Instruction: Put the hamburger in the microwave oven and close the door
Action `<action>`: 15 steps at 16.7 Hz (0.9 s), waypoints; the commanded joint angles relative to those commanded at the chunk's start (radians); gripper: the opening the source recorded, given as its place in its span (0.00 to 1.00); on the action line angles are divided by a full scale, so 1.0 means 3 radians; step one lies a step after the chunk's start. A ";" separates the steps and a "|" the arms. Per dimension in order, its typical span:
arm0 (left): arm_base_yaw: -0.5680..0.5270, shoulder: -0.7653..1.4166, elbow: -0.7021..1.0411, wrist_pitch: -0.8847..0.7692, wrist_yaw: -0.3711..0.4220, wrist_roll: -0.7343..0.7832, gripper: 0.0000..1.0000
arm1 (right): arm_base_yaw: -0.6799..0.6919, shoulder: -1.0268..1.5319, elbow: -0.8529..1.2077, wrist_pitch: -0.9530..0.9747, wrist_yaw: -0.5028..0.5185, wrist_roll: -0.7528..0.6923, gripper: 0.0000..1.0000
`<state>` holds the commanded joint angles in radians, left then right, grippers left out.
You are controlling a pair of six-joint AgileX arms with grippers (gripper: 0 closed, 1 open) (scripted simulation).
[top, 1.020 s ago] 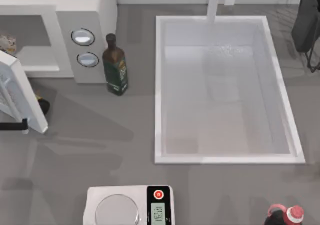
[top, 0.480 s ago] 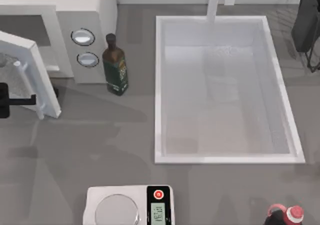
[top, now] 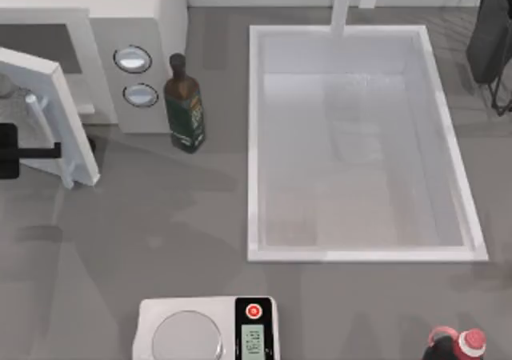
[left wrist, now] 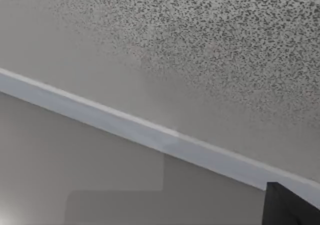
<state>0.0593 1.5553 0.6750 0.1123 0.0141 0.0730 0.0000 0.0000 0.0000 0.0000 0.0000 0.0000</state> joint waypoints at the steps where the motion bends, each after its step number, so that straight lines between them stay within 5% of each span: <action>1: -0.0002 0.0035 0.0034 -0.0002 -0.0001 0.0000 0.00 | 0.0000 0.0000 0.0000 0.0000 0.0000 0.0000 1.00; 15: -0.0068 0.1028 0.1095 -0.0077 -0.0038 -0.0039 0.00 | 0.0000 0.0000 0.0000 0.0000 0.0000 0.0000 1.00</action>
<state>0.0390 1.8636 1.0036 0.0893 0.0027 0.0611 0.0000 0.0000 0.0000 0.0000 0.0000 0.0000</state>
